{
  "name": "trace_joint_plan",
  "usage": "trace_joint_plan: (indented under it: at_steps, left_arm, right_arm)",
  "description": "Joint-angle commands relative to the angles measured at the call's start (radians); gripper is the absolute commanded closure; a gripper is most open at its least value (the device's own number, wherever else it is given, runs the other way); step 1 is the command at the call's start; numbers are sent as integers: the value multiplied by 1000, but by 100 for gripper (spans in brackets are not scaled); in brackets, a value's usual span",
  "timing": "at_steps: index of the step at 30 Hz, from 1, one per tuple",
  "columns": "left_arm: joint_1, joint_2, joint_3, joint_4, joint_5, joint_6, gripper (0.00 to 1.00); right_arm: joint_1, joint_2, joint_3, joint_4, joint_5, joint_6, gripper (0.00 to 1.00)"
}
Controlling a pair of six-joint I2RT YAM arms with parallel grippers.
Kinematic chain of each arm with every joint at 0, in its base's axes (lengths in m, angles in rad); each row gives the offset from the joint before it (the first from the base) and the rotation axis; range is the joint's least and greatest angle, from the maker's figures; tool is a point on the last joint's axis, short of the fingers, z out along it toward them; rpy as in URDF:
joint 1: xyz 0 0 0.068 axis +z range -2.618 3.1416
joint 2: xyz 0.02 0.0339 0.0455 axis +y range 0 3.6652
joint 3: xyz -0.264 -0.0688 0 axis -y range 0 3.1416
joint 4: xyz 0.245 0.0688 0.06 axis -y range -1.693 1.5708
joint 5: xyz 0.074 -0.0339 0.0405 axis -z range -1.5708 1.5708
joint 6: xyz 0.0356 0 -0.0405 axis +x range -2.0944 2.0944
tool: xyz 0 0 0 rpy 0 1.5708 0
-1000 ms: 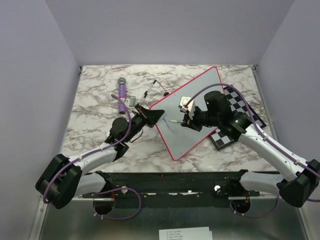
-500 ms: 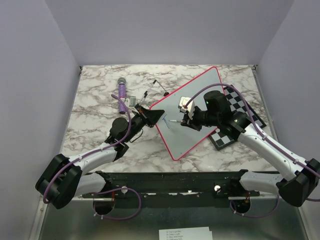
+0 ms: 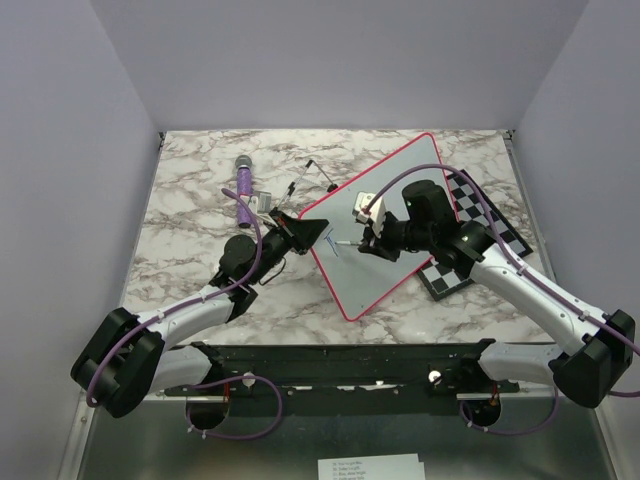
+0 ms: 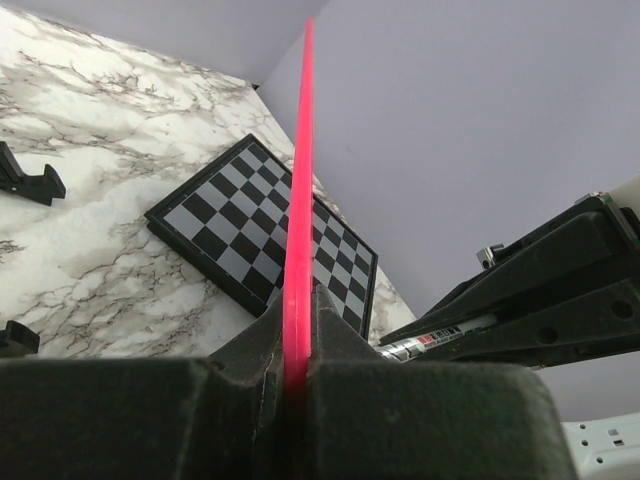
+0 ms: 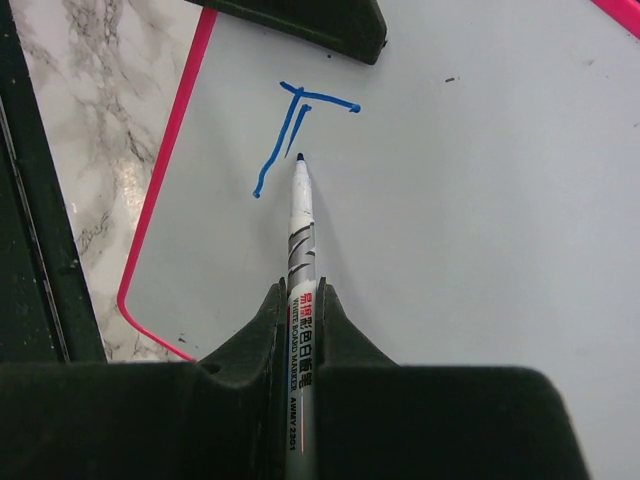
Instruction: Write a sentence on the whiteboard
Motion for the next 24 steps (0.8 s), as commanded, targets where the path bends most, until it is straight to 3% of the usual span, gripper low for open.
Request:
trace_joint_plan:
  at_steps: [1,14,24]
  left_arm:
    - [-2,-19,21,167,22,-27,100]
    - [-2,-37,15,155,12,-18,100]
    - [-2,-45,12,145,1,-13,100]
  right_arm:
    - [-4,4,14,61,57,50,99]
    - [-21,-33,-38,81,145,77,99]
    - [-22,-44,-82,35,92,31,99]
